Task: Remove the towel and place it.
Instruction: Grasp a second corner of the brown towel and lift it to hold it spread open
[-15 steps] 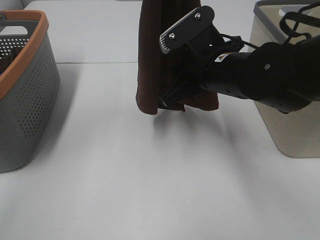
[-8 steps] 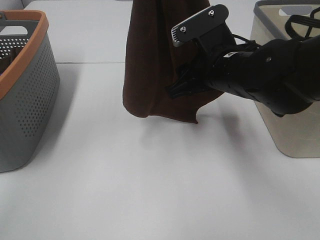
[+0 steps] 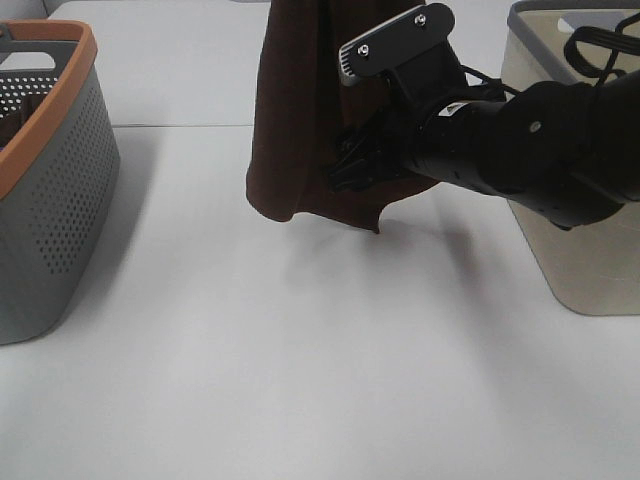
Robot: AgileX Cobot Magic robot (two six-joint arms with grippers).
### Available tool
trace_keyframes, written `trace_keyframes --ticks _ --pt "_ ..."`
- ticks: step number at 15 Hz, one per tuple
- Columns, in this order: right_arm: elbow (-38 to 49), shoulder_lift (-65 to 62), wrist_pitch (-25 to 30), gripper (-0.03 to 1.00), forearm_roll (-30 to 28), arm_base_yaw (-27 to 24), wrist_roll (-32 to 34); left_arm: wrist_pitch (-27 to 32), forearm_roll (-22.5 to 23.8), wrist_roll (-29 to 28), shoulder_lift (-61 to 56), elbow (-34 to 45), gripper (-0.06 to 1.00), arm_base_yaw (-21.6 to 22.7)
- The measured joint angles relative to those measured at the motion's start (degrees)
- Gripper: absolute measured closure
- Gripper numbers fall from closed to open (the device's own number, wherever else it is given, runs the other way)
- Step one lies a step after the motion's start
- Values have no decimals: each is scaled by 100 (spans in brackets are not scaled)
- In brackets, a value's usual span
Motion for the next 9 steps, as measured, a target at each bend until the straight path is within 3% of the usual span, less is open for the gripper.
trace_keyframes --ticks 3,9 --pt "-11 0 -74 20 -229 0 430 0 -92 0 0 0 94 0" --pt "-11 0 -298 20 -281 0 395 103 -246 275 -115 0 94 0"
